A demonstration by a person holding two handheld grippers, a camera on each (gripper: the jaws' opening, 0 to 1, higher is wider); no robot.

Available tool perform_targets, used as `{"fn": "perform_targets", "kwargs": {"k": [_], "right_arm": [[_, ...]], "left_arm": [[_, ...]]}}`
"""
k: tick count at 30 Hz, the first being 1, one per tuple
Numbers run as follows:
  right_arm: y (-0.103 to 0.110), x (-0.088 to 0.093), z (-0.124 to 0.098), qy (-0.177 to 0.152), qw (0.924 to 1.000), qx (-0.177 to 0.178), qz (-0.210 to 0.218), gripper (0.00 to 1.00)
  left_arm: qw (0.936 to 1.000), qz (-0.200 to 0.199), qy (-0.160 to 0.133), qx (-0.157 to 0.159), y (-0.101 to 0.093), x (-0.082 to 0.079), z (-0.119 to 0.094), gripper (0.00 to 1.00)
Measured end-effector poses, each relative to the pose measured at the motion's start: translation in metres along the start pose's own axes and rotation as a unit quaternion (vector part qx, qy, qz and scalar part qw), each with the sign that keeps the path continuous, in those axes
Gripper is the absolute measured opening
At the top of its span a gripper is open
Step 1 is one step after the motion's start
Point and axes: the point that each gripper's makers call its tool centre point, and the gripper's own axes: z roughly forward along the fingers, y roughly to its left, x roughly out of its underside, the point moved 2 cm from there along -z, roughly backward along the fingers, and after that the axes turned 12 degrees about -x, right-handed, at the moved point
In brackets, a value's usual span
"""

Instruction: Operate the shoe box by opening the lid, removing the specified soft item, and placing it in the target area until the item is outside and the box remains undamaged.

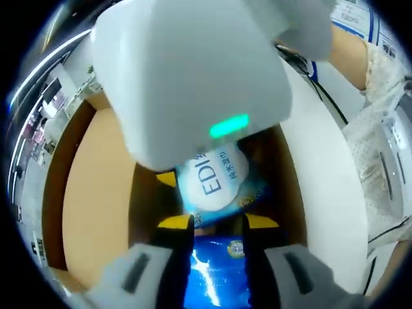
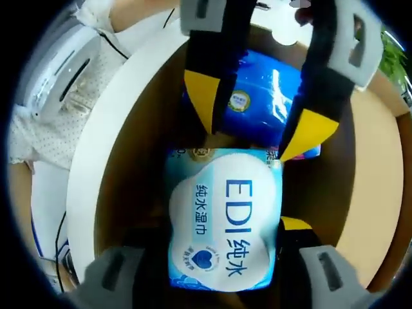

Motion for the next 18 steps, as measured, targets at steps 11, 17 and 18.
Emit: {"fn": "perform_targets", "kwargs": {"k": [11, 17, 18], "right_arm": [[0.001, 0.001, 0.002, -0.017, 0.9995, 0.008, 0.025, 0.66], [0.003, 0.004, 0.001, -0.023, 0.9976, 0.017, 0.063, 0.65], [0.004, 0.005, 0.001, -0.024, 0.9966, 0.019, 0.077, 0.65]], "left_arm": [[0.9999, 0.002, 0.014, -0.005, 0.003, 0.007, 0.006, 0.32], [0.9998, 0.006, 0.019, -0.008, 0.006, 0.009, 0.010, 0.32], [0.9997, 0.009, 0.019, -0.010, 0.007, 0.008, 0.010, 0.32]]}}
